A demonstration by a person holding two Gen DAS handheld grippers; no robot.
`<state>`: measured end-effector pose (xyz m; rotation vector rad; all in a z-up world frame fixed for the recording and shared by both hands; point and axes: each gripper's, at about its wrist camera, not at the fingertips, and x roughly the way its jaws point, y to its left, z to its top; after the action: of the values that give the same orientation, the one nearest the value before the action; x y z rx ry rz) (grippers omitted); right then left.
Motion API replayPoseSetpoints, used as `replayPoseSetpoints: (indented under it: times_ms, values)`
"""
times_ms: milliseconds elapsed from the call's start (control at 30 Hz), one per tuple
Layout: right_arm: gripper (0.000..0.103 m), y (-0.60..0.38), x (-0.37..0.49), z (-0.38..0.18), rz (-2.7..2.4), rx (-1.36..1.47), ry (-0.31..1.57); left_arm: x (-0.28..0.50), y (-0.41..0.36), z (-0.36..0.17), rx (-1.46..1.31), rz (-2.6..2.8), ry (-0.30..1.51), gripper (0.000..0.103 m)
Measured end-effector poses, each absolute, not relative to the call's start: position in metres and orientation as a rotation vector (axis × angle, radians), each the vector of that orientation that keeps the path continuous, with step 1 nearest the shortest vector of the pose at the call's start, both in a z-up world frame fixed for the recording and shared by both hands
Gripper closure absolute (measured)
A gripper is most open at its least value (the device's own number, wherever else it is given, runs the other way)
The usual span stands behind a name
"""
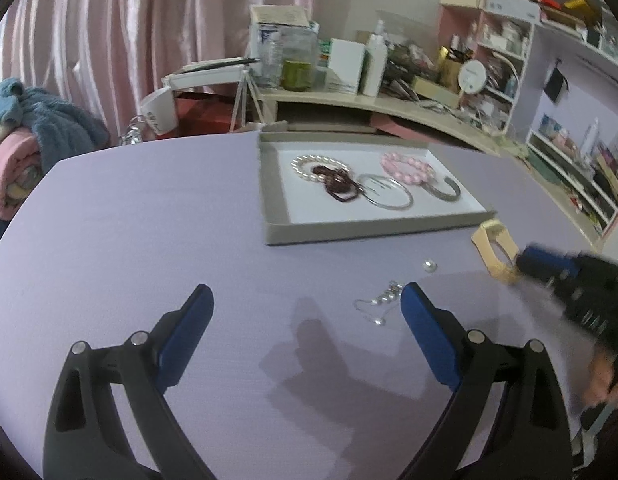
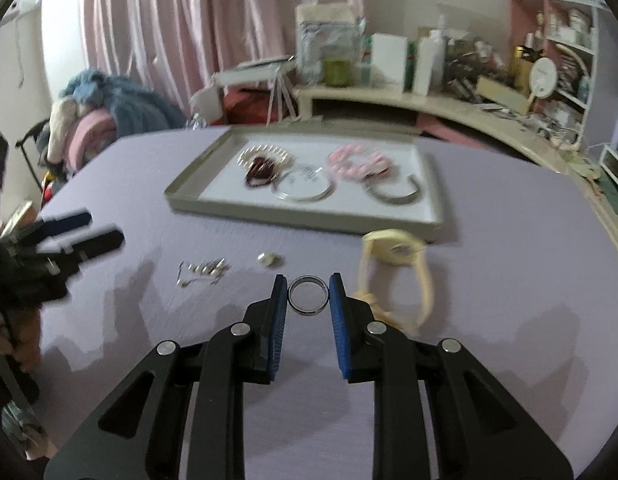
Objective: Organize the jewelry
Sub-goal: 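Lift the silver ring with the right tool while the left tool grasps the pearl earring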
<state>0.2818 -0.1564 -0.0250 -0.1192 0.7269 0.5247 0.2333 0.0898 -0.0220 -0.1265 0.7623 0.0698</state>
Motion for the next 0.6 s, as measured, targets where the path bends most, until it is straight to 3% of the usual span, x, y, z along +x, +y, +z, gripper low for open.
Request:
replayPoseSetpoints:
  times_ms: [600]
  values:
    - [0.081, -0.189, 0.293, -0.023, 0.479, -0.057, 0.705, 0.251, 0.043, -0.040, -0.040, 0.026, 0.820, 0.009]
